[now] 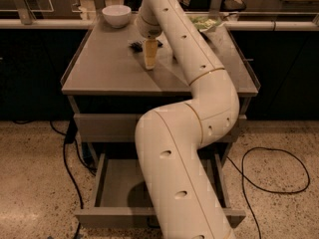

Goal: Place rxbar blueberry into middle drawer

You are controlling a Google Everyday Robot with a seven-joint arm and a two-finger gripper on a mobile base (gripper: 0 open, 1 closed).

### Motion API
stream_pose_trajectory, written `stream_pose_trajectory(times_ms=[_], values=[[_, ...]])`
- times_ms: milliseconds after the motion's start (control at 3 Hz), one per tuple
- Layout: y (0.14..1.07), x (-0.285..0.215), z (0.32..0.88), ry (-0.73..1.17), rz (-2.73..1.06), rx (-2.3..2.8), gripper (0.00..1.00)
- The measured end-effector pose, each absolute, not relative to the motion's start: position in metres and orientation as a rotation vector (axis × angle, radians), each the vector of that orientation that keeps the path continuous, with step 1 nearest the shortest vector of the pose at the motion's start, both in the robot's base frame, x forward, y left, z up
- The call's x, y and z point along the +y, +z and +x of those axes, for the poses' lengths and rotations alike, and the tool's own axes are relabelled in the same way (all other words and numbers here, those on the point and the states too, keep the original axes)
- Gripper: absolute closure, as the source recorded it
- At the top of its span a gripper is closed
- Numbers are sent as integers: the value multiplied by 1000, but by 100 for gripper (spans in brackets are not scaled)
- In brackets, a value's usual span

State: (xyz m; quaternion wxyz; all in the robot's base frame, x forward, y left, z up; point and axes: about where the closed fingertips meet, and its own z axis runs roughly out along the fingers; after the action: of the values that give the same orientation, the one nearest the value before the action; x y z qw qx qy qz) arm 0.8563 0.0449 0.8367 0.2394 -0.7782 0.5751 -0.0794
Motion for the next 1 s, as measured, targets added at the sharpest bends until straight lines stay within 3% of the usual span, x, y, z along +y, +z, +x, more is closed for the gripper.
stream_pose_trajectory(times_ms=[1000], values=[[862, 44, 858, -340, -2144, 1583, 0]])
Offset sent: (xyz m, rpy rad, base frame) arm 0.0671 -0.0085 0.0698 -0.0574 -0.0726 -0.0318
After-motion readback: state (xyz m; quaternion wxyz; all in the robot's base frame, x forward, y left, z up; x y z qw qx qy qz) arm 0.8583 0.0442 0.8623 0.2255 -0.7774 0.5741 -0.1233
